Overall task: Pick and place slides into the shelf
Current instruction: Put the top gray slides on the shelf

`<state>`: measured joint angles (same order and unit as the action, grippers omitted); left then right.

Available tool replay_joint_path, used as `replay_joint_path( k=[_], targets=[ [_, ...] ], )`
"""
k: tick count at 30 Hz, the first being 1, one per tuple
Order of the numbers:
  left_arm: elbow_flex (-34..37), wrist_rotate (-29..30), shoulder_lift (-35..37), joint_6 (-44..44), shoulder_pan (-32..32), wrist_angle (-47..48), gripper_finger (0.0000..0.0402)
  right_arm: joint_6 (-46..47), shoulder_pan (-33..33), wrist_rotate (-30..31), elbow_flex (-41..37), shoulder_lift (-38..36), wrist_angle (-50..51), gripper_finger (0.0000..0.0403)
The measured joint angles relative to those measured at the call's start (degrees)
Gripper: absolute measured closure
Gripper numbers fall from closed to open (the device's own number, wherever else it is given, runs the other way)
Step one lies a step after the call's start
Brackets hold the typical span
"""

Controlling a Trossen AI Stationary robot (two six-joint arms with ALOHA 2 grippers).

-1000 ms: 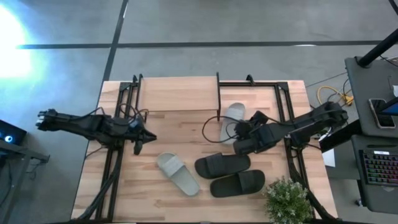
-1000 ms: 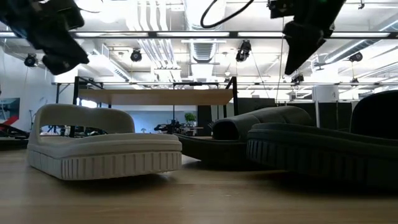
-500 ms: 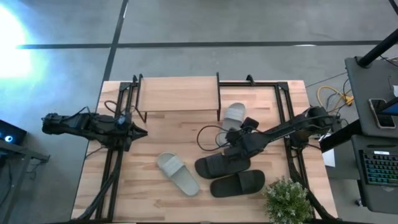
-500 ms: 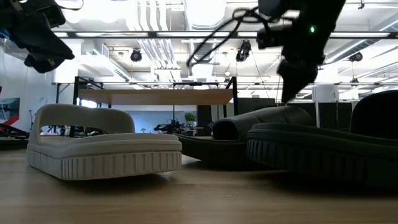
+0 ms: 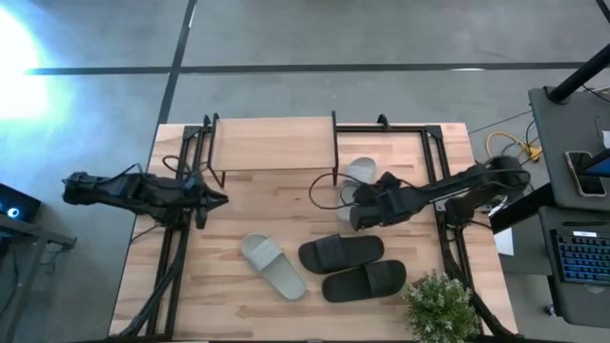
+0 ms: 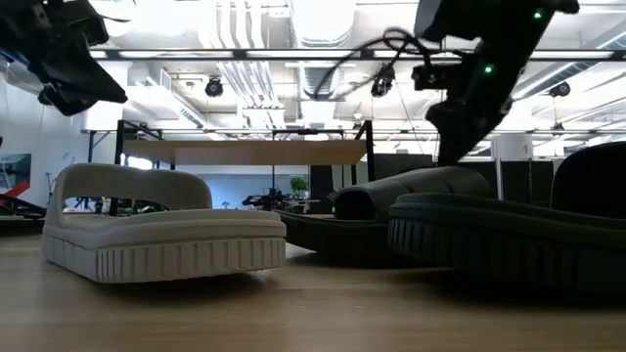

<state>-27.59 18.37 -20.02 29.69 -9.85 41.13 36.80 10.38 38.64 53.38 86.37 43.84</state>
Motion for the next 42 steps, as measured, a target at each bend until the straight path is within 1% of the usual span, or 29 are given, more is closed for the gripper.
replay_joint_path(
  k=[2,4,7,11,17,20,26,31,33,35,42],
  targets=[
    [0.0,0.04,-1.26,0.0,0.0,0.02,0.0364,-7.17,-0.03,0.02,-2.36,-1.06,-5.2,0.0172],
    [0.02,0.18,-2.57,0.13,0.0,-0.2,0.0364,-10.6,-0.36,0.11,-4.56,-1.52,-8.75,0.0172],
    [0.02,0.51,-4.29,0.29,0.0,-0.29,0.0364,-10.69,-2.02,0.37,-6.62,-1.56,-10.42,0.0172],
    [0.02,1.5,-6.16,1.54,0.0,-0.3,0.0364,-11.89,-4.63,0.74,-7.08,-0.87,-10.54,0.0172],
    [0.02,2.21,-7.84,1.56,0.0,-0.37,0.0364,-20.41,-9.63,1.07,-8.6,-0.81,-14.24,0.0172],
    [0.02,3.09,-8.26,1.62,0.0,-0.36,0.0364,-22.74,-12.2,0.2,-9.73,-0.81,-16.4,0.0172],
    [0.02,3.34,-8.45,1.62,0.0,-0.29,0.0364,-29.72,-15.4,-0.05,-12.17,-0.81,-22.86,0.0172],
    [0.02,3.71,-8.36,1.62,0.0,-0.23,0.0364,-33.82,-17.08,-2.87,-14.02,-0.76,-26.2,0.0177],
    [0.02,4.33,-8.38,1.64,0.0,-0.21,0.0364,-34.43,-17.34,-2.52,-14.7,-0.76,-26.3,0.0188],
    [0.02,4.82,-8.36,1.64,0.0,-0.23,0.0364,-34.52,-17.78,-1.79,-15.49,-0.76,-26.36,0.0207],
    [0.02,6.24,-8.39,1.64,0.11,-0.25,0.0364,-34.48,-18.56,0.27,-16.48,-0.76,-26.89,0.031]
  ],
)
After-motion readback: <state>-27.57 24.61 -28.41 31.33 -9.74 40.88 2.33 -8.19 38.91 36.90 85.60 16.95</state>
